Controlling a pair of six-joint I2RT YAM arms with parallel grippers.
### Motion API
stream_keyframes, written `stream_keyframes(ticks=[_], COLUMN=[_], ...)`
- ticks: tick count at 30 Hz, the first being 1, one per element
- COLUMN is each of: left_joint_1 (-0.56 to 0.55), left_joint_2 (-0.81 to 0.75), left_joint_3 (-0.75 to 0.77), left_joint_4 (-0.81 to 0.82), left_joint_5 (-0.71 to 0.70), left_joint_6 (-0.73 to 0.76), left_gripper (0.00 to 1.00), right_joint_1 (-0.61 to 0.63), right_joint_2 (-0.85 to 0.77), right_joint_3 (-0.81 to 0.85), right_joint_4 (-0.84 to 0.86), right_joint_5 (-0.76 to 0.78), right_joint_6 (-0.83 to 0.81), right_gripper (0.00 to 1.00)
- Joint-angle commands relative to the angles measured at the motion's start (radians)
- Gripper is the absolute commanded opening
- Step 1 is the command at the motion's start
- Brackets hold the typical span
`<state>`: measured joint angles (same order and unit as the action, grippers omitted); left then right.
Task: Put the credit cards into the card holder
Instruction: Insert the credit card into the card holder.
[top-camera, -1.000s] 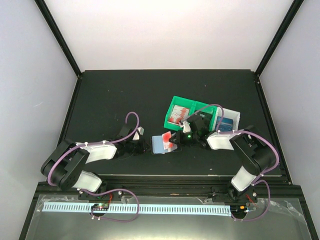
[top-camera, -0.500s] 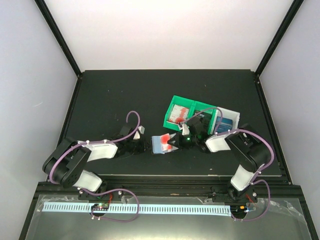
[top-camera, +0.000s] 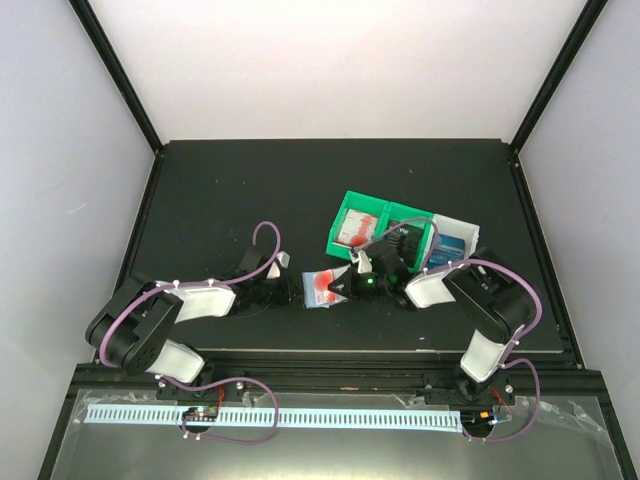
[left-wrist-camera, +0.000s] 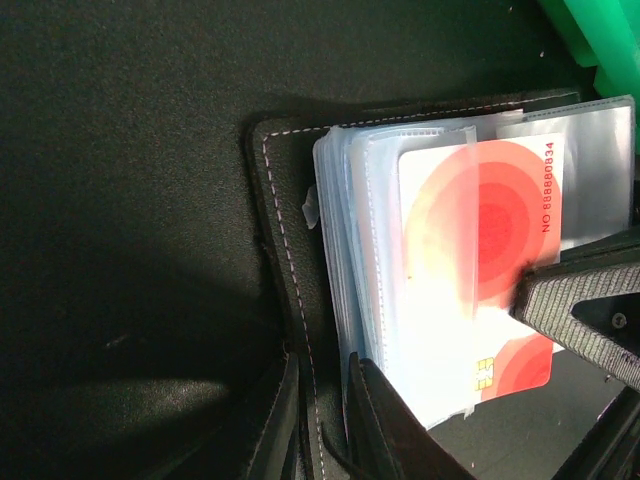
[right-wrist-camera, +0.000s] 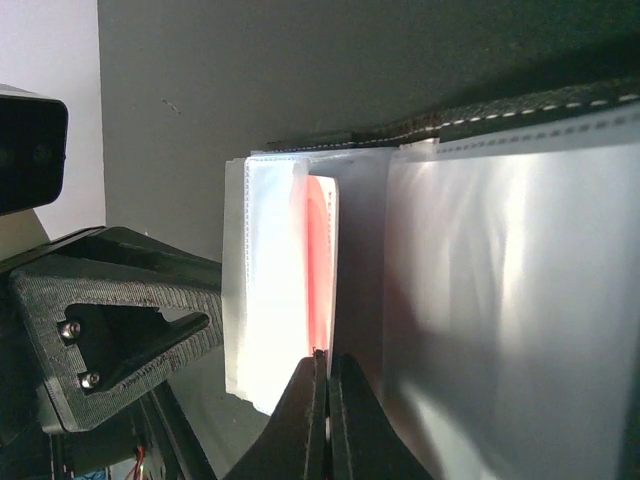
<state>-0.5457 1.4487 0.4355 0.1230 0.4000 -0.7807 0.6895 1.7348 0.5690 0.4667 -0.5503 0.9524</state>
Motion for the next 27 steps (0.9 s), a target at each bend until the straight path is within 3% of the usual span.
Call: stream_keyframes(ticks=[1, 11, 15, 22, 27], left_joint_1=[-0.007, -0.010, -0.010, -0.011, -0.010], left_joint_2=[0.022, -0.001, -0.044, -0.101, -0.133], left_joint_3=[0.000, -0.012, -0.020, -0.015, -0.016], left_joint_4=[-0.010, -0.057, -0.089, -0.120, -0.122], left_joint_5=[-0.036, -0.107, -0.138, -0.154, -0.153], left_joint_6=[0.025, 0.037, 0.046, 0.054, 0.060], left_gripper=[0.17, 0.17, 0.17, 0.18, 0.18], right_joint_1=[0.044, 0.090, 0.099, 0.132, 0.158], right_joint_2=[0.025, 0.029, -0.010, -0.078, -0.076], right_joint_3=[0.020, 0.082, 0.090, 0.140, 0.187], right_joint_4=[-0.067, -0.147, -0.210, -0.355, -0.437], right_joint_5=[0.047, 0.118, 0.177, 0.271, 0.329], right_joint_6=[-0.009, -0.019, -0.033, -0.067, -0.083], right_gripper=[0.02, 0.10, 0.20, 0.48, 0.51])
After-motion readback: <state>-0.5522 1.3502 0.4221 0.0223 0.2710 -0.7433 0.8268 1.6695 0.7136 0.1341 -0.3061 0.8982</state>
